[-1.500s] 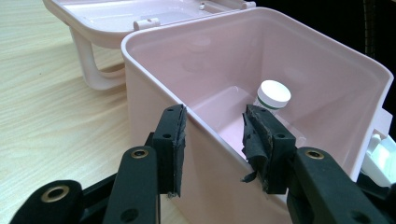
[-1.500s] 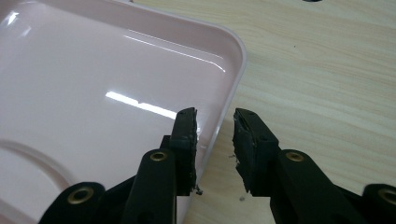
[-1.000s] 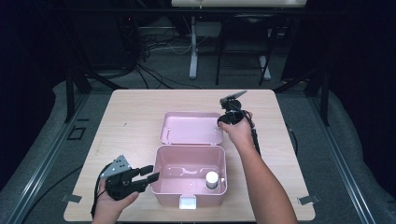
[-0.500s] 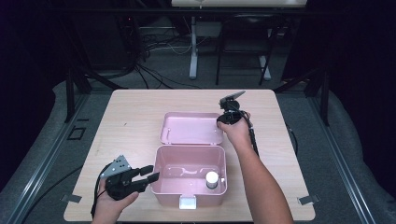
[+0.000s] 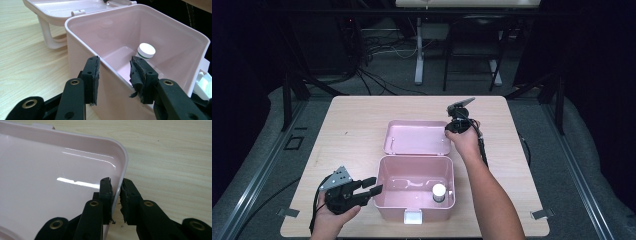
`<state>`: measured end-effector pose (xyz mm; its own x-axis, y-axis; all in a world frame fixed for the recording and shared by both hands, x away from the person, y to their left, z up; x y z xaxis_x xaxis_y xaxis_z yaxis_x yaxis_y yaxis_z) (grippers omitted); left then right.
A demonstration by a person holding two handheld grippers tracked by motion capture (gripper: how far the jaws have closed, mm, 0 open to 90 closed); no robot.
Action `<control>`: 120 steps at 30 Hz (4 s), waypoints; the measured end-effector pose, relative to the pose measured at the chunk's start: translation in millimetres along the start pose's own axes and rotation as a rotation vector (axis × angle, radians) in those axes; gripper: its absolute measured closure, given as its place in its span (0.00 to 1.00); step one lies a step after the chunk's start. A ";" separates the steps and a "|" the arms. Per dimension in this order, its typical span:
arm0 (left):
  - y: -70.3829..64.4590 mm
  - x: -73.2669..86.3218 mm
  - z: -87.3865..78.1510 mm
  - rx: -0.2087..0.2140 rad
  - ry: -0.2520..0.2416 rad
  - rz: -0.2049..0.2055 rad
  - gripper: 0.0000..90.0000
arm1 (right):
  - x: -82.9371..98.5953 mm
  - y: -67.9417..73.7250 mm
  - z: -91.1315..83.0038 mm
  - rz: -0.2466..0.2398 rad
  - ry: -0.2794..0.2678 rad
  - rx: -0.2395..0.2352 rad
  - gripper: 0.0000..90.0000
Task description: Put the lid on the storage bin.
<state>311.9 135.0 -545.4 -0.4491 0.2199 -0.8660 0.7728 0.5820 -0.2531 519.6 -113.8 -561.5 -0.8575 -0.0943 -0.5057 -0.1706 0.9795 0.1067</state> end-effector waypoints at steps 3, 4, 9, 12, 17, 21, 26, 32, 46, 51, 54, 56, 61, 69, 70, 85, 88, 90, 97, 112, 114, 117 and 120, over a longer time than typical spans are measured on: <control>0.0 0.0 0.0 0.000 0.000 0.000 0.66 | 0.1 -0.2 -0.1 0.004 0.001 0.000 0.89; -0.2 0.1 -0.1 0.002 0.001 -0.002 0.66 | 0.0 -0.2 -0.1 0.004 0.001 0.000 0.89; 0.0 0.1 -0.1 0.000 0.000 0.001 0.66 | -0.1 0.3 -0.9 0.010 -0.004 0.003 0.90; 0.1 0.2 -0.2 -0.003 0.004 0.001 0.66 | -0.5 0.2 -1.4 0.009 -0.014 0.006 0.90; 0.2 0.1 -0.1 -0.002 0.004 0.006 0.66 | -1.6 0.6 -3.3 0.007 -0.026 0.005 0.90; 0.2 0.1 -0.1 -0.003 0.005 0.006 0.66 | -3.0 0.7 -6.0 0.003 -0.043 0.006 0.91; 0.0 0.2 -0.2 -0.004 0.007 0.008 0.66 | -4.3 1.1 -9.5 0.007 -0.052 0.003 0.91; -0.2 0.0 0.1 -0.006 0.005 0.006 0.67 | -5.5 1.2 -14.3 0.015 -0.059 -0.001 0.92; -0.3 -0.4 0.7 -0.006 0.000 0.003 0.67 | -10.9 1.8 -30.0 0.006 -0.102 -0.007 0.93; 0.1 -0.1 0.4 -0.007 0.004 0.006 0.67 | -11.4 2.0 -32.5 0.013 -0.108 -0.007 0.93; 0.1 -0.1 0.4 -0.006 0.003 0.003 0.67 | -12.1 2.5 -34.1 0.020 -0.113 -0.007 0.94; 0.1 -0.1 0.4 -0.006 0.003 0.004 0.67 | -12.6 2.7 -35.2 0.023 -0.121 -0.008 0.94; 0.1 0.0 0.4 -0.007 0.003 0.004 0.67 | -14.1 3.6 -40.6 0.018 -0.144 -0.009 0.94; 0.1 0.1 0.3 -0.007 0.002 0.003 0.67 | -16.3 4.7 -51.3 0.002 -0.191 -0.009 0.95; 0.0 0.1 0.3 -0.007 0.002 0.001 0.67 | -16.6 5.3 -52.6 0.003 -0.198 -0.012 0.95; -0.7 0.5 -0.7 -0.002 0.006 -0.003 0.67 | -18.2 8.6 -72.4 -0.010 -0.270 -0.033 0.96; -0.6 0.1 -0.5 -0.002 0.003 -0.003 0.67 | -18.1 10.4 -76.5 -0.008 -0.279 -0.041 0.96; -0.7 0.1 -0.3 -0.003 0.002 -0.005 0.67 | -18.7 10.3 -78.1 -0.015 -0.288 -0.046 0.96; -1.0 0.1 0.0 -0.002 0.000 -0.012 0.67 | -17.4 11.5 -87.9 -0.031 -0.317 -0.047 0.96; -0.3 -0.4 0.8 -0.007 -0.002 -0.012 0.66 | -9.5 17.7 -117.8 -0.075 -0.393 -0.066 0.97; 0.6 -0.9 1.1 -0.010 -0.002 -0.010 0.66 | -8.0 18.5 -121.1 -0.086 -0.406 -0.066 0.97; 0.9 -1.0 1.2 -0.010 -0.003 -0.010 0.66 | -5.8 19.3 -125.6 -0.095 -0.418 -0.066 0.97; 0.8 -0.6 1.1 -0.009 0.003 -0.016 0.66 | -3.8 20.4 -129.1 -0.106 -0.428 -0.062 0.97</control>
<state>313.3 134.5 -545.6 -0.4629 0.2130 -0.8604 0.7616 0.5923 -0.2631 456.7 -116.4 -446.9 -0.5577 -0.0982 -0.8242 -0.2868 0.9546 0.0803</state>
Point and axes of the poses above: each handheld gripper's, and its own axes: z roughly forward along the jaws, x roughly out of its underside, y roughly to its left, the point moved 10 cm from there along z, roughly forward along the jaws, and after that the axes turned 5 degrees about x, right-handed, at the moved point
